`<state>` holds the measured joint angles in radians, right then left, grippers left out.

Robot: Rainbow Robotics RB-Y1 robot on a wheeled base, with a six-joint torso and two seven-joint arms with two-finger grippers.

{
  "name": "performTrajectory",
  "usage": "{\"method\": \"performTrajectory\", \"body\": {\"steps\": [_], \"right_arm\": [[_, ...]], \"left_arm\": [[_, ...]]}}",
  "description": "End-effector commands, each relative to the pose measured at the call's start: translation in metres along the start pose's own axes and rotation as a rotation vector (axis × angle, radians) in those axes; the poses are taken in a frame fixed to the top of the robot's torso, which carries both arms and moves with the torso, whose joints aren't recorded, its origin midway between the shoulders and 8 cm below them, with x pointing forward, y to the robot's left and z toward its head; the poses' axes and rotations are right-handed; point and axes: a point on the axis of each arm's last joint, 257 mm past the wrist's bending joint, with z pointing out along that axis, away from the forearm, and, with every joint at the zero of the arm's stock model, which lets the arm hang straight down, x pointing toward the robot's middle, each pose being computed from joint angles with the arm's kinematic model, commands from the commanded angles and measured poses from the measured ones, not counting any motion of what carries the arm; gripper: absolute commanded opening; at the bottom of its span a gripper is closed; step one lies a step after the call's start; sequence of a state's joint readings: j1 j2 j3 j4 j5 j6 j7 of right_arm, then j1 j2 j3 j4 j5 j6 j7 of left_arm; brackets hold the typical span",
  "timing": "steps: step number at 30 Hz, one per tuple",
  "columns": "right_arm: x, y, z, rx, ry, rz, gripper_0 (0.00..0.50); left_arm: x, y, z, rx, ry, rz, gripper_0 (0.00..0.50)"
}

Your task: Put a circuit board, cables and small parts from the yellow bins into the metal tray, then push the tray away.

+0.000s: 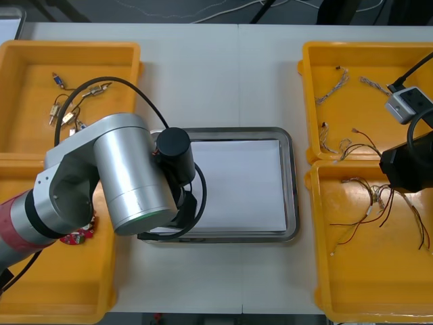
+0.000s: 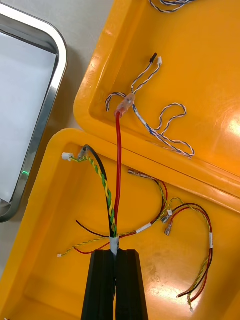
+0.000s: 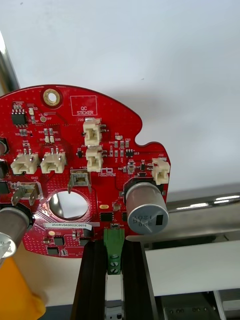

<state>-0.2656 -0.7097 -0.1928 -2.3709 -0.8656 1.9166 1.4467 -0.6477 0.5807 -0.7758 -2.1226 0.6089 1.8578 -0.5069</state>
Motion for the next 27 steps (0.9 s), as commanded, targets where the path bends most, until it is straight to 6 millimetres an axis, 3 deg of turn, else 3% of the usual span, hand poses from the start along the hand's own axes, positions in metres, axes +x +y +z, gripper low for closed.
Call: {"method": "performTrajectory", "body": {"steps": [1,14,27], "right_arm": [[-0.010,-0.014,-0.014,0.043,-0.028,-0.025,0.000],[-0.010,-0.014,-0.014,0.043,-0.028,-0.025,0.000],[-0.010,-0.014,-0.014,0.043,-0.028,-0.025,0.000]], "left_arm": [[-0.017,-0.026,-0.007,0.033,-0.046,0.017,0.000],[-0.005,-0.032,0.012,-0.001,-0.015,0.042,0.000],[-0.009,-0.034,0.029,0.000,-0.012,0.031,0.000]]}}
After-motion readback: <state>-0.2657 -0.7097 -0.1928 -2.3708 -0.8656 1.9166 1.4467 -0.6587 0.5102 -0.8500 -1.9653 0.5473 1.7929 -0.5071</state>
